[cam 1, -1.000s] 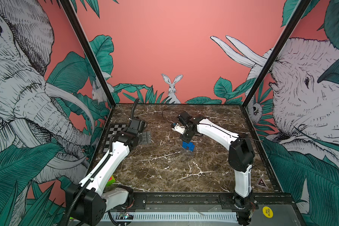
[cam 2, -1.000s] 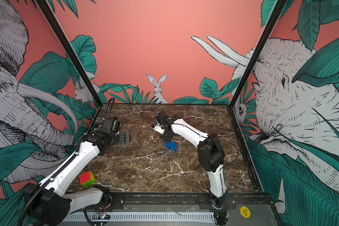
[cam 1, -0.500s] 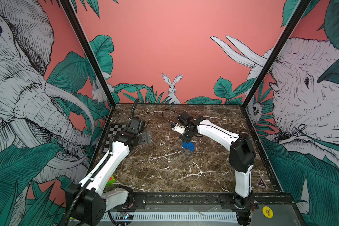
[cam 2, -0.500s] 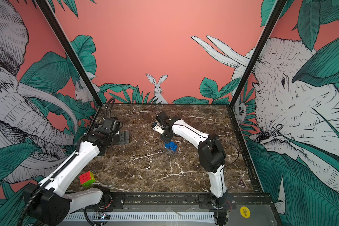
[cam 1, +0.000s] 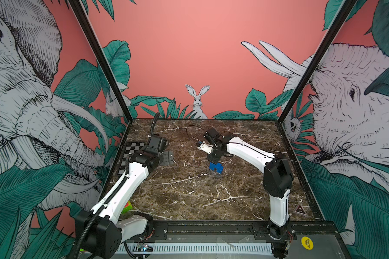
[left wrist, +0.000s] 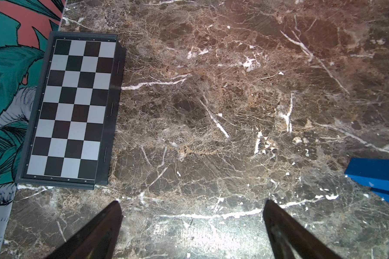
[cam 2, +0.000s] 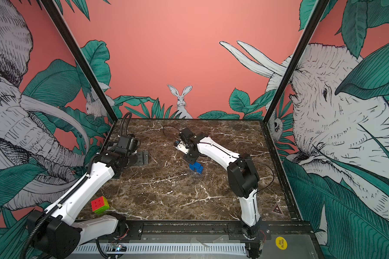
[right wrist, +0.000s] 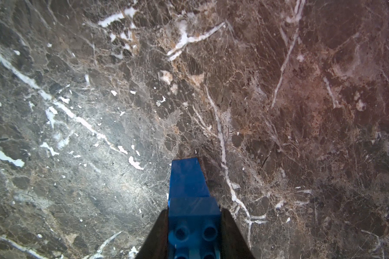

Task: Assemble the letter h with lego
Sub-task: Assemble the lego brick with the lego brick.

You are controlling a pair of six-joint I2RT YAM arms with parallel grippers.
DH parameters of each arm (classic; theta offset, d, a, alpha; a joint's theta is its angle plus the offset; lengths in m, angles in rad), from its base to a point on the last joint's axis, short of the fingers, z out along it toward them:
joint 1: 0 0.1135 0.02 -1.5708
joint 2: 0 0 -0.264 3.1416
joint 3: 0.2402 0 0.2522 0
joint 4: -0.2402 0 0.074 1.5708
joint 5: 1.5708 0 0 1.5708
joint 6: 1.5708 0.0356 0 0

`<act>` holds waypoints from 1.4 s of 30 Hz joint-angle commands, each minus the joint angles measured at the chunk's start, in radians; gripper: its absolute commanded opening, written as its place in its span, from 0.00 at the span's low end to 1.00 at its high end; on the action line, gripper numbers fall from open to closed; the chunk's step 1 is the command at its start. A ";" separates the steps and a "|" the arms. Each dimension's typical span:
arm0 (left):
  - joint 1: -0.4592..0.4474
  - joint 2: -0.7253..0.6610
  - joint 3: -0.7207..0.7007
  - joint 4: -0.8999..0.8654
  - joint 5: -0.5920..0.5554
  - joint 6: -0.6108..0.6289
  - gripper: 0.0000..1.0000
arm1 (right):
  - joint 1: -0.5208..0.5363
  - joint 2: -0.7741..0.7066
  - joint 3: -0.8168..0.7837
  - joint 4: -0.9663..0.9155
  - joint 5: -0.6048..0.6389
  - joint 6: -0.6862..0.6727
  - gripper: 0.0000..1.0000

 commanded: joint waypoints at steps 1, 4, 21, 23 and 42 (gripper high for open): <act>-0.001 -0.008 -0.011 -0.011 -0.002 -0.006 0.99 | -0.003 -0.013 -0.028 -0.060 -0.021 -0.005 0.00; -0.001 -0.011 -0.014 -0.011 -0.003 -0.006 0.99 | -0.006 -0.026 -0.050 -0.047 -0.017 -0.006 0.00; -0.001 -0.008 -0.011 -0.013 -0.009 -0.006 0.99 | -0.007 -0.091 -0.133 0.054 -0.018 0.019 0.00; -0.001 -0.007 -0.011 -0.012 -0.009 -0.004 0.99 | -0.008 -0.096 -0.131 0.055 -0.010 0.017 0.00; -0.001 -0.001 -0.004 -0.011 -0.014 -0.003 0.99 | -0.007 -0.105 -0.086 0.007 0.006 0.010 0.00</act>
